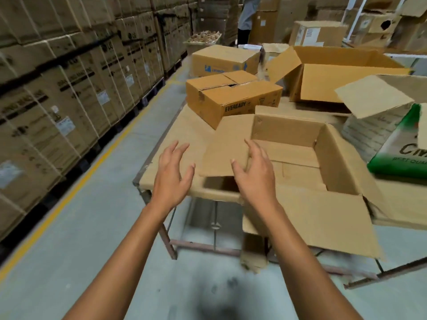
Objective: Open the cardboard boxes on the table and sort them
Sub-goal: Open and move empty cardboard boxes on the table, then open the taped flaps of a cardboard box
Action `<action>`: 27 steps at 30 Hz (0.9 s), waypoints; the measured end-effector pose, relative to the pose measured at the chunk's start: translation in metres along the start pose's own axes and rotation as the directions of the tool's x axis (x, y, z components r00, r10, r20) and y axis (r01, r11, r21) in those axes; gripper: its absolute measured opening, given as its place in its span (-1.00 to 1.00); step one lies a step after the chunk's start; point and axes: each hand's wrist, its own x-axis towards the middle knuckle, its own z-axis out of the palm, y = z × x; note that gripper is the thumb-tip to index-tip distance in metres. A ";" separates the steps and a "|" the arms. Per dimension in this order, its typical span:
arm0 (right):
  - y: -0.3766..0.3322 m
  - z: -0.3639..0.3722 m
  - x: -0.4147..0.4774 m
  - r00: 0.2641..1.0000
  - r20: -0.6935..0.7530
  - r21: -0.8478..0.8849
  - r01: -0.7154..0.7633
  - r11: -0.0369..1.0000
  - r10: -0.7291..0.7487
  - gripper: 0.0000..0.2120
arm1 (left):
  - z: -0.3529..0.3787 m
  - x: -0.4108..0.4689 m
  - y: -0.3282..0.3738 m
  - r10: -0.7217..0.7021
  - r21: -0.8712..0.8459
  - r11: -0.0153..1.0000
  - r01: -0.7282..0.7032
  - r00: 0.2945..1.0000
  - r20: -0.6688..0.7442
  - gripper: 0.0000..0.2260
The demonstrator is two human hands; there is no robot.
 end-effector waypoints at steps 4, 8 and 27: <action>-0.057 0.085 -0.057 0.992 0.071 0.106 0.095 0.990 -0.102 -0.43 | -0.074 -0.063 -0.074 -0.090 0.022 0.996 0.091 0.993 -0.072 -0.56; -0.101 0.171 -0.108 0.968 0.153 0.214 0.166 0.963 -0.200 -0.45 | -0.135 -0.124 -0.147 -0.222 0.063 0.971 0.233 0.965 -0.140 -0.57; -0.205 0.444 -0.074 0.855 0.352 0.351 0.257 0.900 -0.381 -0.47 | -0.251 -0.093 -0.375 -0.389 0.110 0.899 0.424 0.889 -0.244 -0.53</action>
